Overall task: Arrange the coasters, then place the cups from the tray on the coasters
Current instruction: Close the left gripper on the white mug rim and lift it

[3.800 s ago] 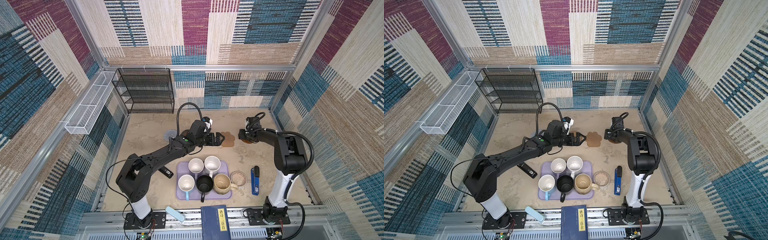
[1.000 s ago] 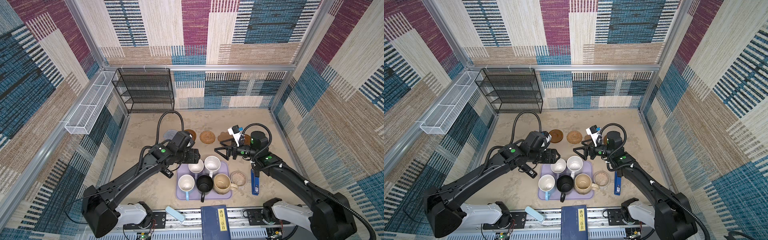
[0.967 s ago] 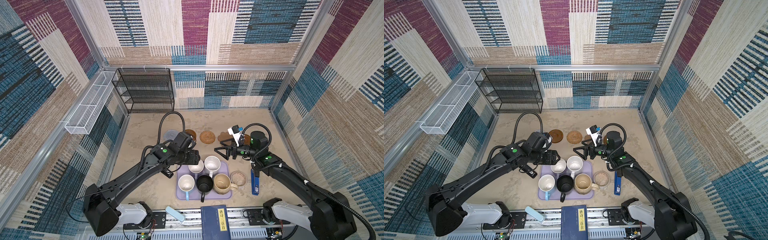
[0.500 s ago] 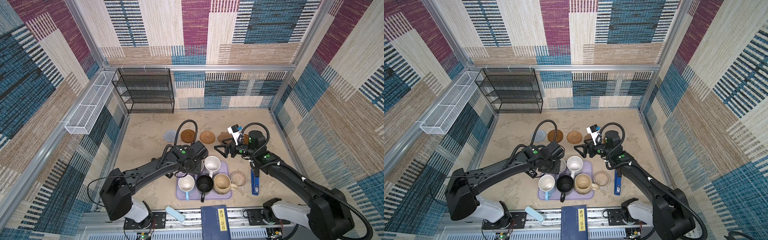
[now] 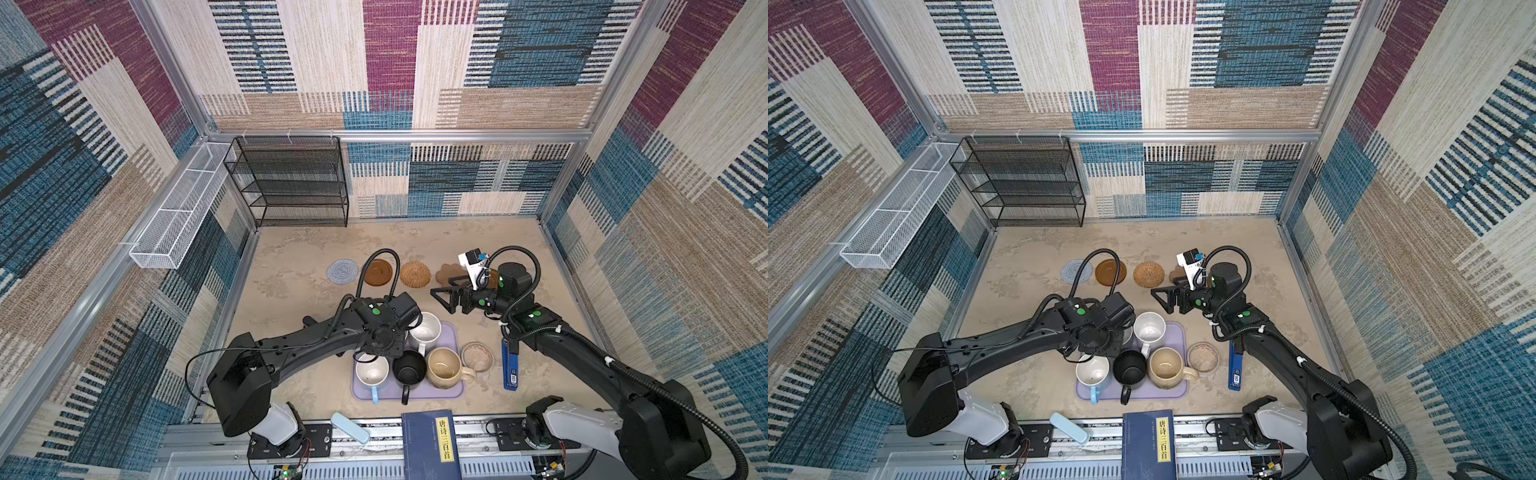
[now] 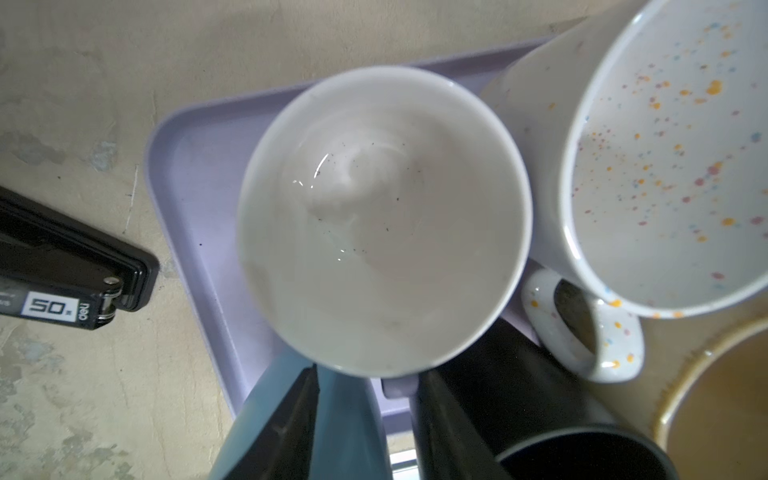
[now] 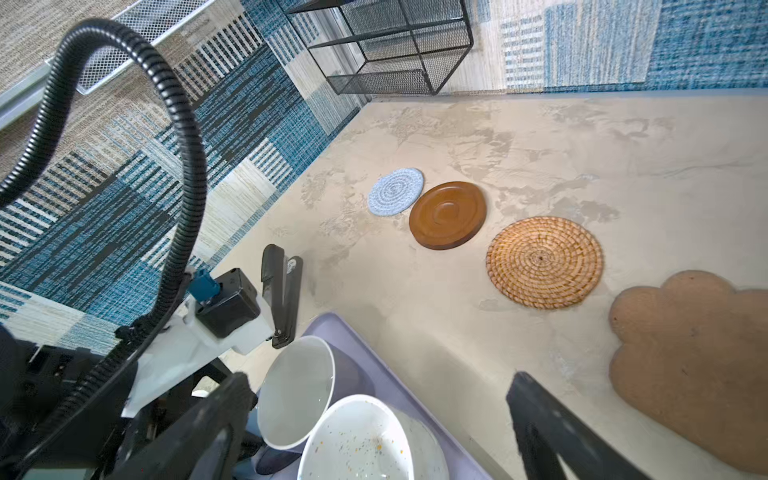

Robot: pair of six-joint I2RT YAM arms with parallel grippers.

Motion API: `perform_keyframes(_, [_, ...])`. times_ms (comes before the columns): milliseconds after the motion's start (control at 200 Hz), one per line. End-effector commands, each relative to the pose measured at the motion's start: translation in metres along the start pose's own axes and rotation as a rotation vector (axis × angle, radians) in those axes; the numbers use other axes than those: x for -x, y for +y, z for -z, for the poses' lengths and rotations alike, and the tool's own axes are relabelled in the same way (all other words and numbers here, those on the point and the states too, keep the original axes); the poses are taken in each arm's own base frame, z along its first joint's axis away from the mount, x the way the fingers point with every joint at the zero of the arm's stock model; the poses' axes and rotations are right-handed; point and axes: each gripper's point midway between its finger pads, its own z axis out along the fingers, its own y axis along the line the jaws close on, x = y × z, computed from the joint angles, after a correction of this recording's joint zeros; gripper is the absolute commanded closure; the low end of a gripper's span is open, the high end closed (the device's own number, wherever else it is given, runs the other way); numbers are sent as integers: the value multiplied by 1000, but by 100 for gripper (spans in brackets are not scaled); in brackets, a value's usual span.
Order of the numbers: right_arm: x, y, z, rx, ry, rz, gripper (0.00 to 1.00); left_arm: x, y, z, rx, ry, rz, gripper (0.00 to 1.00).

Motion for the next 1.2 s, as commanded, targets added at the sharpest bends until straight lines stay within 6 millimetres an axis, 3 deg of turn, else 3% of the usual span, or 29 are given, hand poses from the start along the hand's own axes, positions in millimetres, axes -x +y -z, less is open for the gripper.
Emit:
perform_keyframes(0, [6,-1,2,-18,-25,5,1,7,3,1,15,-43,31,57])
perform_keyframes(90, [5,-4,2,-31,-25,2,1,14,-6,2,-12,-59,23,60])
perform_keyframes(225, [3,-9,1,-55,-17,-2,1,10,-16,-2,-43,-13,18,60])
perform_keyframes(396, [3,-9,1,-57,-20,-5,1,3,-7,-7,-21,-7,37,59])
perform_keyframes(671, [2,-11,-1,-63,-16,-11,1,14,-3,-7,23,-56,36,60])
perform_keyframes(1012, [-1,-16,-6,-69,-2,-23,1,14,20,-6,123,-87,38,61])
perform_keyframes(1197, [-4,-19,-9,-72,10,-32,1,12,14,0,75,-87,50,62])
